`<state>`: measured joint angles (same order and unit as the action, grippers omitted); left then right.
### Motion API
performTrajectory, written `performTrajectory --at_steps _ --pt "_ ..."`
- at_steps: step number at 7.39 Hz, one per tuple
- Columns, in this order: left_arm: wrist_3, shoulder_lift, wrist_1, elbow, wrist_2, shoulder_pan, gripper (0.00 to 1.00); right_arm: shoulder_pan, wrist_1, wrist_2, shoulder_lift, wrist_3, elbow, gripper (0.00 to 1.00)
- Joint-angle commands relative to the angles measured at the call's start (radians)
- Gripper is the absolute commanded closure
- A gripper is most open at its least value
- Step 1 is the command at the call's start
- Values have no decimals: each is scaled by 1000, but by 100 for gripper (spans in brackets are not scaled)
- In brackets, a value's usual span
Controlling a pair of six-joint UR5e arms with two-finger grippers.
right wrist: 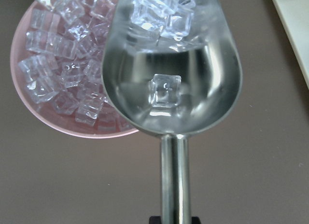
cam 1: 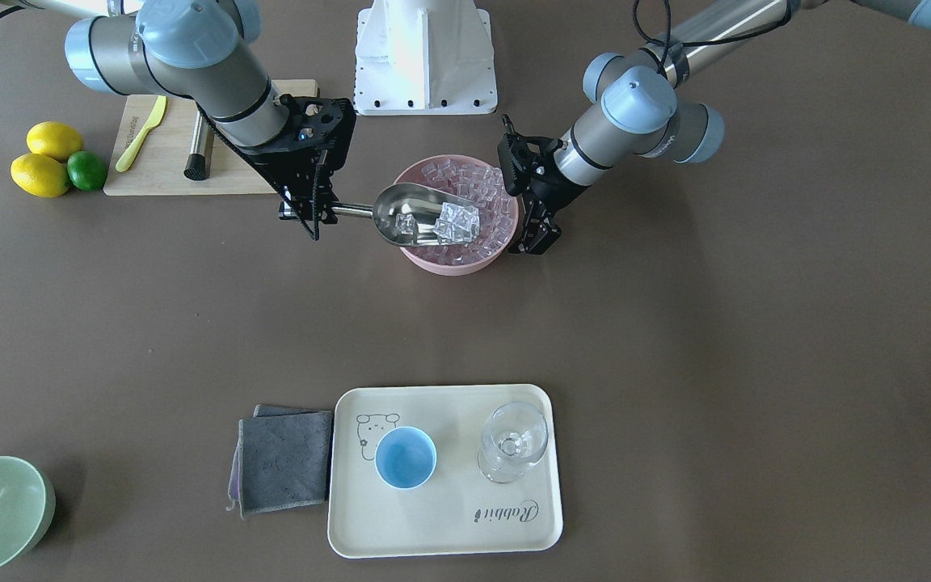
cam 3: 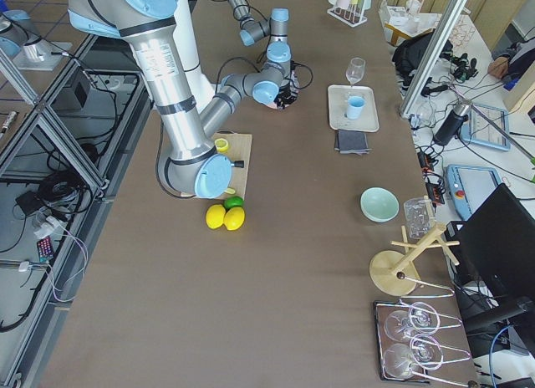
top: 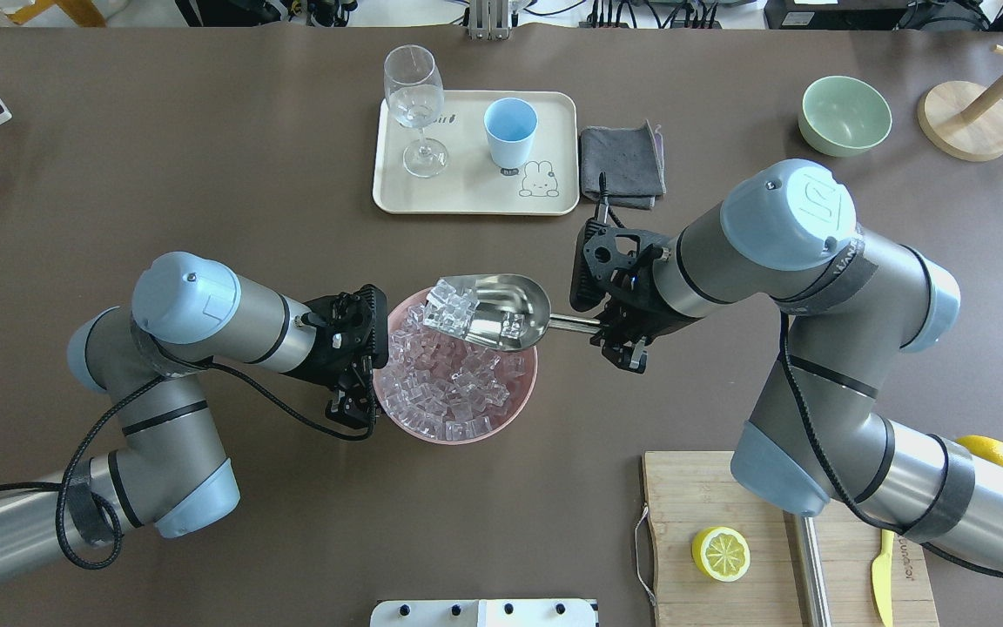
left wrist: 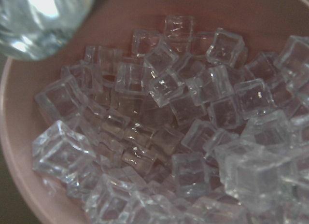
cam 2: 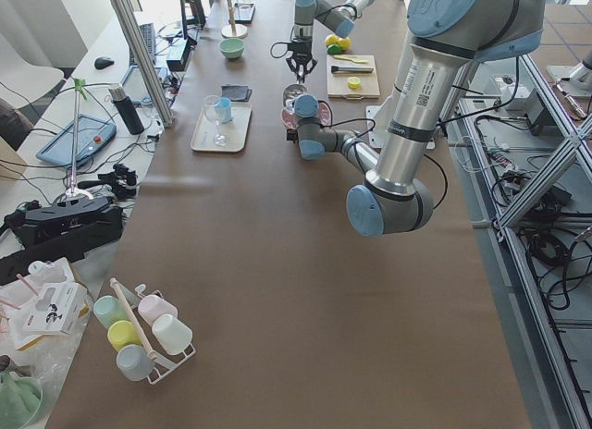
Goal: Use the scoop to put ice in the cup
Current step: 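Carry the full scoop to the light-blue cup while the left gripper withdraws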
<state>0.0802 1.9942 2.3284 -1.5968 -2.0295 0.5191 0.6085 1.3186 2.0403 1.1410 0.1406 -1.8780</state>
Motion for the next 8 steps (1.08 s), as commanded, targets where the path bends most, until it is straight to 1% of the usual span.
performTrajectory --at_steps 1,2,4,6,7,8 --pt "6 -9 -1 -5 -15 22 1 161 164 130 -3 -96 -44 100" --pt "7 -20 -1 -5 -49 39 1 216 245 127 -7 -95 -47 100" --pt "10 -35 3 -8 -75 58 1 293 252 124 -4 -87 -20 100" --pt "10 -54 2 -14 -184 100 1 335 251 112 -3 -81 11 100" --pt "10 -81 -1 -46 -199 110 1 361 243 107 -7 -82 46 100" --pt "10 -124 -6 -93 -199 110 1 397 241 107 -74 -79 141 100"
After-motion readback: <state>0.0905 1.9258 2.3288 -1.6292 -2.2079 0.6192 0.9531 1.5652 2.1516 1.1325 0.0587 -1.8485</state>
